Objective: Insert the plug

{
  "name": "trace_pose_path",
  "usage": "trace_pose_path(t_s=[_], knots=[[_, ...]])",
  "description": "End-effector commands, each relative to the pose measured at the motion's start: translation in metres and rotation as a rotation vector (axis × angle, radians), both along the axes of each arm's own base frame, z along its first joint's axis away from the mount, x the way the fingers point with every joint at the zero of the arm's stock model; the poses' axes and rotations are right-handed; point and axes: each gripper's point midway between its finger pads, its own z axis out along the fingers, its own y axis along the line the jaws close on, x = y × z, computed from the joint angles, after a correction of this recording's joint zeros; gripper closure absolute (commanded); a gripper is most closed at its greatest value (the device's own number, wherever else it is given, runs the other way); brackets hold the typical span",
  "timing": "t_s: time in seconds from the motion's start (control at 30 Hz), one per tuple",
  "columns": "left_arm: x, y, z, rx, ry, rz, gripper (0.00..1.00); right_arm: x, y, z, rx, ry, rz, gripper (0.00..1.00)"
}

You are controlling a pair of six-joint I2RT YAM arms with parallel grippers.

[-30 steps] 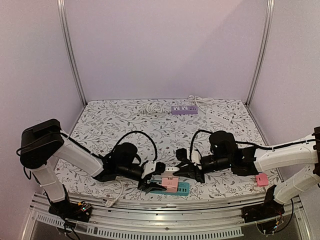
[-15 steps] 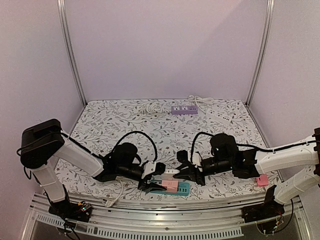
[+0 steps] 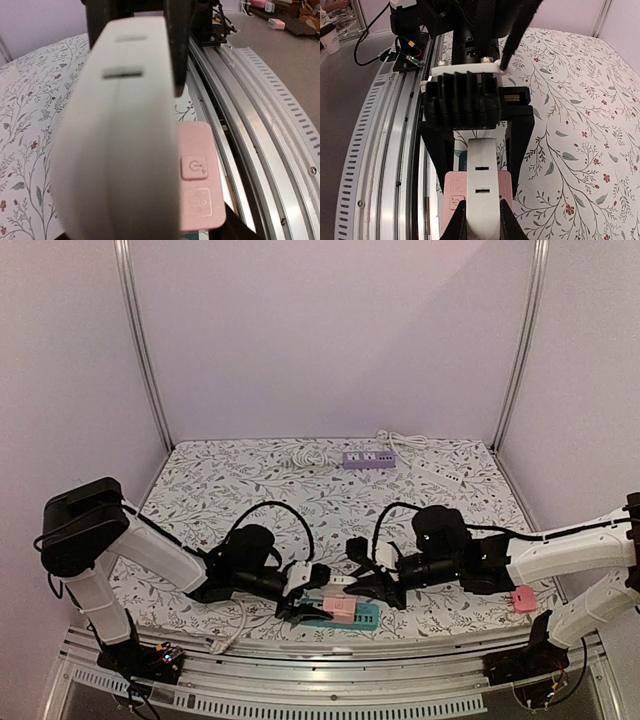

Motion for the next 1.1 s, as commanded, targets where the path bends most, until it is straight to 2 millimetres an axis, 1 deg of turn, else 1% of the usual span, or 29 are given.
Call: trace_pose_path(t_s=[0.0,0.1,0.13,0.27,0.37,0.47,0.6,0.77,0.87,0.93,0.97,1.0,1.07], knots=[[-0.001,-0.001,-0.003,-0.006,-0.067,-0.029,0.79,0.017,-0.027,-0.050,-0.194,0.073,-0.132,1.00],[-0.001,-0.002,-0.002,-0.010,-0.071,-0.033,0.79,0.024,-0.027,-0.052,-0.199,0.082,-0.153,1.00],[-0.001,-0.001,-0.002,-0.010,-0.073,-0.033,0.79,0.023,-0.027,-0.055,-0.208,0.086,-0.152,1.00],[0.003,-0.001,-0.004,0.000,-0.068,-0.014,0.79,0.011,-0.029,-0.061,-0.212,0.074,-0.099,1.00],[0.008,0.000,-0.005,0.008,-0.037,0.021,0.79,-0.005,-0.030,-0.068,-0.185,0.011,-0.038,1.00],[0.009,0.001,-0.004,0.008,-0.020,0.026,0.79,-0.012,-0.034,-0.077,-0.162,0.012,-0.020,1.00],[0.013,0.003,-0.006,0.015,-0.011,0.033,0.80,-0.011,-0.040,-0.095,-0.215,0.011,-0.023,1.00],[0.015,0.004,-0.005,0.011,-0.023,0.010,0.80,-0.009,-0.036,-0.111,-0.273,0.051,-0.019,1.00],[0.015,0.006,-0.005,0.011,-0.027,0.008,0.80,-0.007,-0.039,-0.114,-0.290,0.071,-0.030,1.00],[0.013,0.008,-0.006,0.009,-0.031,-0.004,0.80,-0.007,-0.041,-0.113,-0.289,0.080,-0.034,1.00],[0.012,0.009,-0.006,0.009,-0.030,-0.006,0.80,-0.006,-0.040,-0.110,-0.283,0.080,-0.034,0.97],[0.012,0.009,-0.006,0.009,-0.029,-0.006,0.80,-0.006,-0.038,-0.107,-0.279,0.083,-0.032,0.91],[0.013,0.010,-0.006,0.011,-0.030,-0.002,0.78,-0.007,-0.035,-0.098,-0.265,0.090,-0.025,0.73]])
